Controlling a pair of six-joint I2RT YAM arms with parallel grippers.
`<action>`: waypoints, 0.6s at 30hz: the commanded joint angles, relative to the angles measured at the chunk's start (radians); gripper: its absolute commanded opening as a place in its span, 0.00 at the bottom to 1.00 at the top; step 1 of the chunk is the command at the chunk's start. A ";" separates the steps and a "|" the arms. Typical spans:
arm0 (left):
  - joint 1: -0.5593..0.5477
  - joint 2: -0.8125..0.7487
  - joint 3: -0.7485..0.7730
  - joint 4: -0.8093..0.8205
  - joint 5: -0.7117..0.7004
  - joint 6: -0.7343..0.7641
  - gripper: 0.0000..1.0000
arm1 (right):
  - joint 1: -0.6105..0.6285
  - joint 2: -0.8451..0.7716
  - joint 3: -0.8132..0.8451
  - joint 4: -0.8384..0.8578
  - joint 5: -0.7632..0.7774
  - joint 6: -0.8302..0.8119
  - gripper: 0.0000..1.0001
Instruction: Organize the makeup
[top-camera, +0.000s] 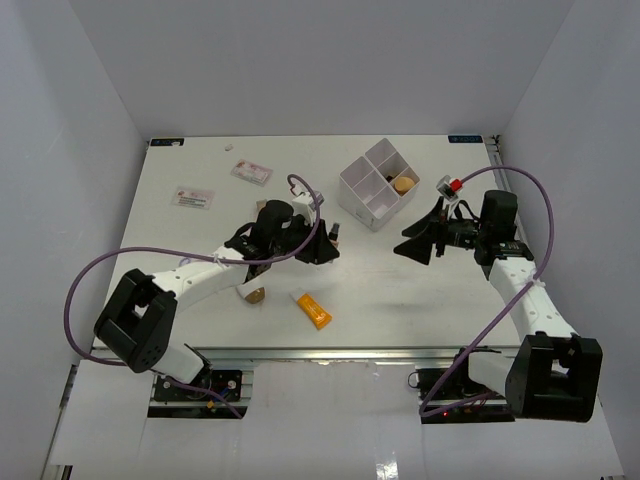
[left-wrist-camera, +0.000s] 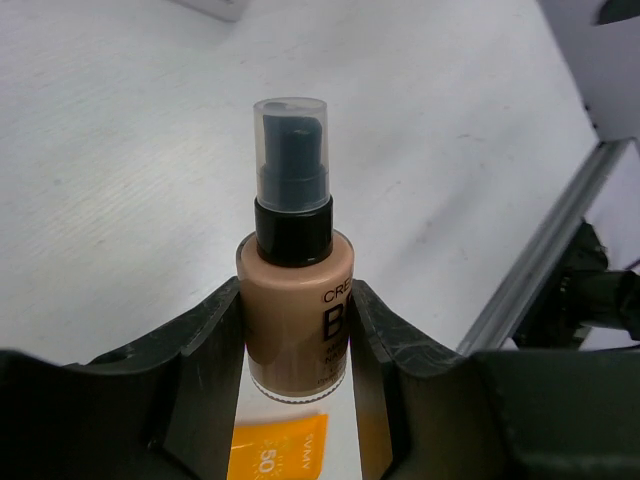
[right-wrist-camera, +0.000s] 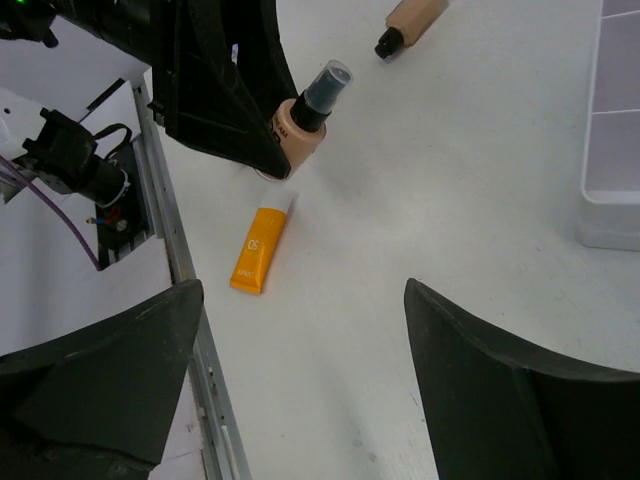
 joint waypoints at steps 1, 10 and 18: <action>-0.043 -0.012 -0.067 0.345 0.144 -0.033 0.05 | 0.089 0.019 0.001 0.218 0.037 0.266 0.93; -0.107 0.043 0.006 0.397 0.158 -0.001 0.05 | 0.177 0.099 0.090 0.184 0.226 0.338 0.94; -0.134 0.076 0.052 0.383 0.154 0.011 0.05 | 0.197 0.146 0.111 0.196 0.232 0.382 0.97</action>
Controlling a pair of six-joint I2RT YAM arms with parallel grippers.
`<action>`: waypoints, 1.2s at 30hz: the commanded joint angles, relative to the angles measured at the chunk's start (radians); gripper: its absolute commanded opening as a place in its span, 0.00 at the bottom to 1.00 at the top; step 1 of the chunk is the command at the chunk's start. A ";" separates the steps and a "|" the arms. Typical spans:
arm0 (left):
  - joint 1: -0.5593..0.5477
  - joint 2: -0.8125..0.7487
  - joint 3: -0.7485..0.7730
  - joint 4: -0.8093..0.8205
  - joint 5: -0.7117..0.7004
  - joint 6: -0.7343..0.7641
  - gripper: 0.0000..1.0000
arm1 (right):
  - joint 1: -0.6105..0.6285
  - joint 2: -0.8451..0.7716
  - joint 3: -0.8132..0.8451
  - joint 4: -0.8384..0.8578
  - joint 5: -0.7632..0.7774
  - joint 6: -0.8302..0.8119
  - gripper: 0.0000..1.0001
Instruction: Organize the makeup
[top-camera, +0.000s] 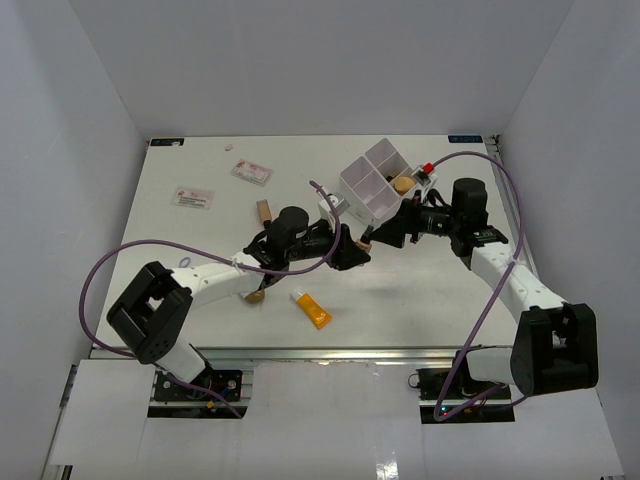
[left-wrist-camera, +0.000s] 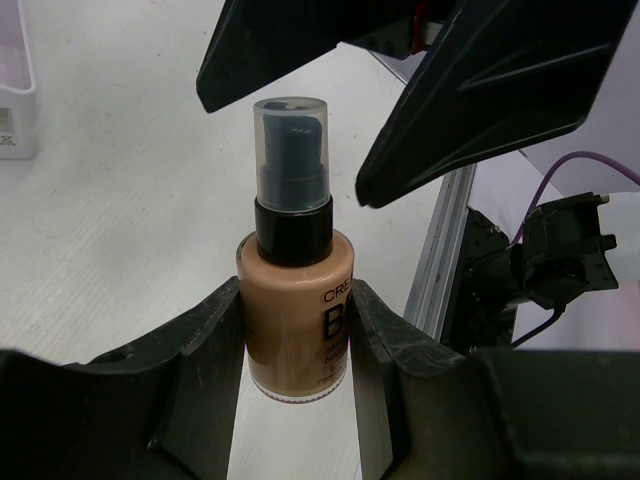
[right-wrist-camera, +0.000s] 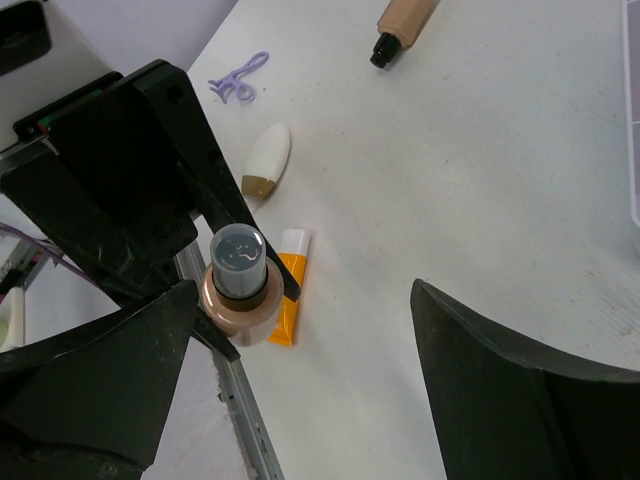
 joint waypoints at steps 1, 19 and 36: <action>-0.014 0.011 0.056 0.041 0.021 0.018 0.06 | 0.010 0.016 0.052 0.020 0.011 0.048 0.99; -0.026 0.047 0.106 0.020 0.015 0.024 0.06 | 0.028 0.046 0.030 0.056 -0.055 0.090 0.55; -0.028 0.054 0.127 0.005 0.000 0.033 0.19 | 0.028 0.066 0.038 0.077 -0.134 0.115 0.18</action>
